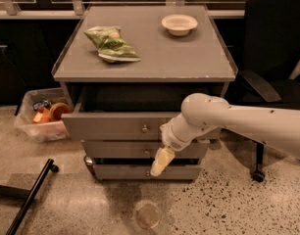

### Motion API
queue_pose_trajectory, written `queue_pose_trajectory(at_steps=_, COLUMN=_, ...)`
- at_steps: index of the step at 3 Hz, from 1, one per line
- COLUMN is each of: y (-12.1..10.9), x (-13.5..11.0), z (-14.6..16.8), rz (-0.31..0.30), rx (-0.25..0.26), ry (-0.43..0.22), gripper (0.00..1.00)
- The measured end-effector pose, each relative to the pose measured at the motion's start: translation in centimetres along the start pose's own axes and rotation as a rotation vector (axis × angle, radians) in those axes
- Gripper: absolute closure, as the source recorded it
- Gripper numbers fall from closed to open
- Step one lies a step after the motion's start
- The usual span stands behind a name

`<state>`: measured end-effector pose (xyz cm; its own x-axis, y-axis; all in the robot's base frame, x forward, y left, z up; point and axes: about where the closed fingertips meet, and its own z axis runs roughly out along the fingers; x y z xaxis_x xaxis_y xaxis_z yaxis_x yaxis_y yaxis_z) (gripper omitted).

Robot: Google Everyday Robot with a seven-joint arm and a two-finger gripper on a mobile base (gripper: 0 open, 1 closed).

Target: Close top drawer

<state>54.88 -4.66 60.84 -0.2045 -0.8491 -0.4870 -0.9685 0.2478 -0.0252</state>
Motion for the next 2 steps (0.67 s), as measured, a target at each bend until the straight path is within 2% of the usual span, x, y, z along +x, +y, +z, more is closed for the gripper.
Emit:
queue_pose_trajectory(at_steps=1, y=-3.4, x=-0.9, z=1.1, rz=0.002, rx=0.045, ry=0.021, gripper=0.0)
queue_pose_trajectory(at_steps=2, y=-6.6, x=-1.4, z=1.6, rz=0.029, rx=0.108, ry=0.049, gripper=0.0)
